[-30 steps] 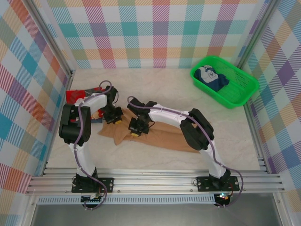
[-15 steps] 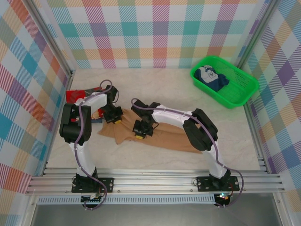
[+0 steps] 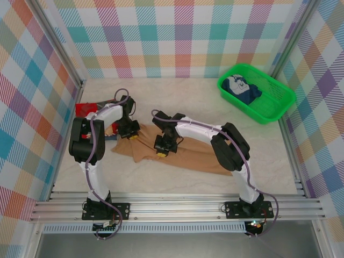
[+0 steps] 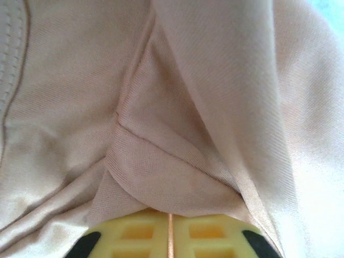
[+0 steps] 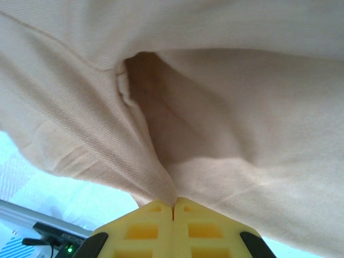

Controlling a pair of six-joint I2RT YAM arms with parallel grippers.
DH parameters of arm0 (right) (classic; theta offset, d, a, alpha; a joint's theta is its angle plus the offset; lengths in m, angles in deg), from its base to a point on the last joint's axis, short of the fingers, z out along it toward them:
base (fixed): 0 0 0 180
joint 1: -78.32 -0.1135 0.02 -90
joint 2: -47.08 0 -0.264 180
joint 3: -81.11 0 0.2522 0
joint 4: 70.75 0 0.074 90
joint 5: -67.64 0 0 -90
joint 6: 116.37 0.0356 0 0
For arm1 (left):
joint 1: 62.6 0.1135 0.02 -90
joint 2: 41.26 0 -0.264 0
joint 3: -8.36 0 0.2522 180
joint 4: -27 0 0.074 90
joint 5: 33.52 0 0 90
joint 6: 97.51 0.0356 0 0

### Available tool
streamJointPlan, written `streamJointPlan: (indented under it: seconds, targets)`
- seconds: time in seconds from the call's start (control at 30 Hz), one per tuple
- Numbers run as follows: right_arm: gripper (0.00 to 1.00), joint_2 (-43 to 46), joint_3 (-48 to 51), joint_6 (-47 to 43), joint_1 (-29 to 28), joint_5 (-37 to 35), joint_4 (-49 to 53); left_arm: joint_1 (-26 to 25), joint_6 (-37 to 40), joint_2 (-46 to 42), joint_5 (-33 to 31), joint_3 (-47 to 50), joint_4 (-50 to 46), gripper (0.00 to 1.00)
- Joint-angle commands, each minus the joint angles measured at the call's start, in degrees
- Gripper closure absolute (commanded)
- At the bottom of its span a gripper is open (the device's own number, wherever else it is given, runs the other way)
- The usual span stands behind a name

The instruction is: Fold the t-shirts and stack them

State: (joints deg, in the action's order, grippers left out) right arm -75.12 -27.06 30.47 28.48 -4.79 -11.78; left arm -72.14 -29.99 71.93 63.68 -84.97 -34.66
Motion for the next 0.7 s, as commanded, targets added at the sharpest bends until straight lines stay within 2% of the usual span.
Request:
streamJointPlan:
  seconds: [0.0,0.1,0.23,0.37,0.47,0.57,0.67]
  targets:
    - [0.95,-1.61,-0.37,-2.12,0.22,4.08,1.95,0.32,0.53,-3.36,-2.29,-1.04,-1.19,0.76]
    - [0.82,-1.29,-0.07,-3.83,0.47,3.15,1.75,0.15,-0.69,-10.11,-2.52,1.26,-1.98,0.6]
    - [0.72,5.22,3.04,-5.57,2.03,-0.96,1.81,0.05,-2.5,-19.72,0.01,9.64,-3.92,0.57]
    - [0.76,11.31,8.66,-8.01,5.19,-2.17,2.19,-0.7,-7.53,-29.79,4.24,23.5,-0.13,0.56]
    - [0.77,16.02,14.11,-11.39,7.79,-2.94,2.0,-2.05,-12.51,-37.35,4.93,32.17,5.71,0.55]
    - [0.78,21.32,18.59,-14.23,11.59,-4.86,3.36,-2.89,-16.47,-39.87,6.51,38.02,12.63,0.54]
    - [0.78,26.39,24.73,-15.18,17.23,-4.08,1.97,-3.72,-18.98,-38.43,8.57,41.5,19.89,0.56]
